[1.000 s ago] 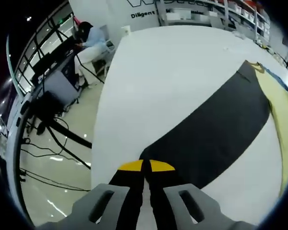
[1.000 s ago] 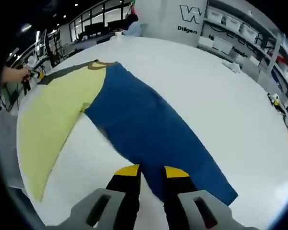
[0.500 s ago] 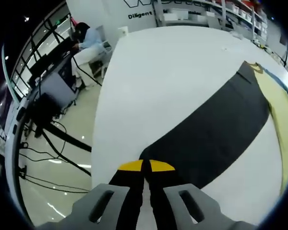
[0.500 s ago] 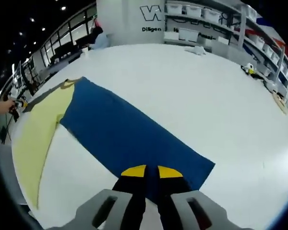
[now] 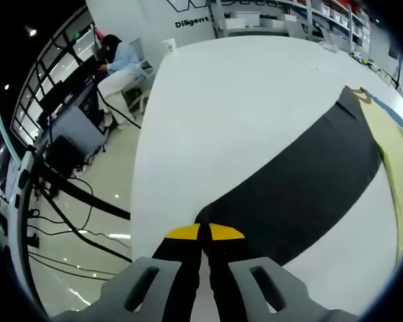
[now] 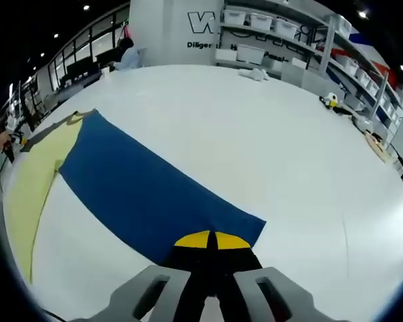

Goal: Fold the garment on the visible template until the final outline fits inside the template.

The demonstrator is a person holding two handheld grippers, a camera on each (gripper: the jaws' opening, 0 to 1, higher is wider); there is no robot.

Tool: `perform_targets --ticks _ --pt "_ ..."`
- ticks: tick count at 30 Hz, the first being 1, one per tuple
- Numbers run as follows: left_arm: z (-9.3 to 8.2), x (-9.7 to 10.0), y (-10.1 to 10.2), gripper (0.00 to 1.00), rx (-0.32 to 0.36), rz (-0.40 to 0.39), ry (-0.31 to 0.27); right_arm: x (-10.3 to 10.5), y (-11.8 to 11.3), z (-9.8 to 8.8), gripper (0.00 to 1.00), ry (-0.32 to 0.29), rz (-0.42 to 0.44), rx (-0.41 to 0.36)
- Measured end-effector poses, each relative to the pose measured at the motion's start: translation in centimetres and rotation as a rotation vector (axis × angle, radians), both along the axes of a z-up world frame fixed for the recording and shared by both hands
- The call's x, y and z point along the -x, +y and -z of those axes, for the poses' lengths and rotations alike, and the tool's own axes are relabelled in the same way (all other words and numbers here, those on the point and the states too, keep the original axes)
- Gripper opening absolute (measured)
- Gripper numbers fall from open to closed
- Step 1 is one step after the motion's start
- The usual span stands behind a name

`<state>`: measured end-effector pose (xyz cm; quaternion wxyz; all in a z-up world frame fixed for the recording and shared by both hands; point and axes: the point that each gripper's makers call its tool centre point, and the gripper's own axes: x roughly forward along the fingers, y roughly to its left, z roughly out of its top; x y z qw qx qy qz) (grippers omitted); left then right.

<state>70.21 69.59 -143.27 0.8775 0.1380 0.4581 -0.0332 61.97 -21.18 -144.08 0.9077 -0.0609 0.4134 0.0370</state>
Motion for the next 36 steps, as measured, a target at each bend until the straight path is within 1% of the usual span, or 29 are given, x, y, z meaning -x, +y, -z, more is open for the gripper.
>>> perform_targets --ticks 3,5,8,9,10,11,12,13,14,15,17,18,20,21,22,23,24,25,26,27,28,29,30,31,32,33,34,35,36 --pt "0.0 0.1 0.0 0.03 0.004 0.003 -0.001 0.1 -0.5 0.0 0.00 -0.006 0.011 -0.003" --pt "-0.1 0.1 -0.1 0.03 0.006 0.006 0.005 0.0 -1.1 0.1 0.00 0.005 0.020 0.008" --pt "0.0 -0.2 0.2 0.05 0.009 0.001 0.027 -0.2 -1.2 0.1 0.00 0.045 0.015 0.034" --pt "-0.4 -0.4 0.3 0.08 -0.002 -0.003 0.026 0.3 -1.0 -0.1 0.00 0.084 -0.018 0.083" --pt "-1.0 -0.6 0.3 0.08 -0.004 -0.013 0.002 0.5 -0.6 -0.1 0.00 0.096 -0.046 0.099" --pt "-1.8 -1.1 0.2 0.07 0.000 -0.024 -0.043 0.1 0.5 -0.4 0.00 0.055 -0.057 0.074" --pt "-2.5 -1.1 -0.6 0.07 0.019 -0.016 -0.061 -0.1 1.5 -0.8 0.00 0.023 -0.082 0.049" --pt "-3.0 -1.1 -1.1 0.09 0.021 0.001 -0.071 0.1 2.5 -0.9 0.01 0.017 -0.099 0.039" --pt "-3.4 -1.3 -1.5 0.11 0.025 0.022 -0.087 0.3 3.8 -1.1 0.06 0.012 -0.116 0.026" --pt "-3.7 -1.3 -2.1 0.14 0.032 0.035 -0.096 0.4 4.9 -1.2 0.08 0.001 -0.158 0.019" --pt "-4.6 -1.1 -3.5 0.14 0.055 0.052 -0.118 0.7 7.5 -1.6 0.09 -0.023 -0.204 -0.002" --pt "-5.4 -0.5 -5.2 0.16 0.075 0.070 -0.135 0.9 9.2 -1.9 0.11 -0.038 -0.245 -0.017" --pt "-6.3 0.0 -7.6 0.21 0.133 0.088 -0.165 1.3 11.7 -2.3 0.13 -0.056 -0.295 -0.043" --pt "-6.8 0.5 -9.4 0.25 0.170 0.114 -0.181 1.6 13.3 -2.6 0.14 -0.067 -0.336 -0.046" --pt "-7.0 0.8 -10.1 0.28 0.181 0.123 -0.187 1.8 14.7 -3.0 0.14 -0.086 -0.360 -0.060" --pt "-7.3 1.7 -12.1 0.30 0.206 0.155 -0.191 2.2 16.7 -3.4 0.15 -0.110 -0.386 -0.095" --pt "-7.4 2.3 -13.3 0.31 0.222 0.174 -0.190 2.5 17.8 -3.5 0.15 -0.116 -0.408 -0.107" --pt "-7.5 3.4 -15.5 0.33 0.246 0.218 -0.191 3.2 19.6 -3.6 0.15 -0.117 -0.460 -0.112" --pt "-7.7 4.0 -16.9 0.34 0.254 0.252 -0.198 3.6 20.8 -3.8 0.17 -0.132 -0.485 -0.123" --pt "-7.6 5.3 -18.7 0.35 0.271 0.288 -0.189 4.0 21.9 -3.7 0.17 -0.134 -0.510 -0.135" --pt "-7.5 6.3 -20.1 0.36 0.293 0.313 -0.183 4.8 23.2 -3.7 0.18 -0.129 -0.559 -0.139" --pt "-7.4 7.2 -21.4 0.36 0.309 0.334 -0.175 5.2 24.1 -3.6 0.19 -0.138 -0.608 -0.125" --pt "-7.2 8.5 -23.0 0.37 0.316 0.372 -0.166 5.6 24.8 -3.7 0.20 -0.139 -0.619 -0.138" --pt "-7.0 9.4 -24.2 0.37 0.323 0.404 -0.162 6.2 26.0 -3.9 0.20 -0.146 -0.631 -0.174" --pt "-6.7 10.9 -25.8 0.36 0.341 0.442 -0.148 7.0 27.2 -3.9 0.22 -0.149 -0.690 -0.164" --pt "-6.4 11.9 -26.7 0.37 0.350 0.467 -0.134 7.4 27.6 -3.7 0.22 -0.148 -0.709 -0.148" --pt "-5.8 13.1 -27.7 0.37 0.350 0.497 -0.114 7.9 28.5 -3.6 0.22 -0.146 -0.702 -0.187" --pt "-5.4 14.0 -28.3 0.37 0.349 0.522 -0.099 8.4 29.2 -3.6 0.23 -0.147 -0.724 -0.202" --pt "-4.3 14.5 -28.4 0.37 0.347 0.546 -0.082 9.1 29.9 -3.4 0.24 -0.143 -0.761 -0.184"
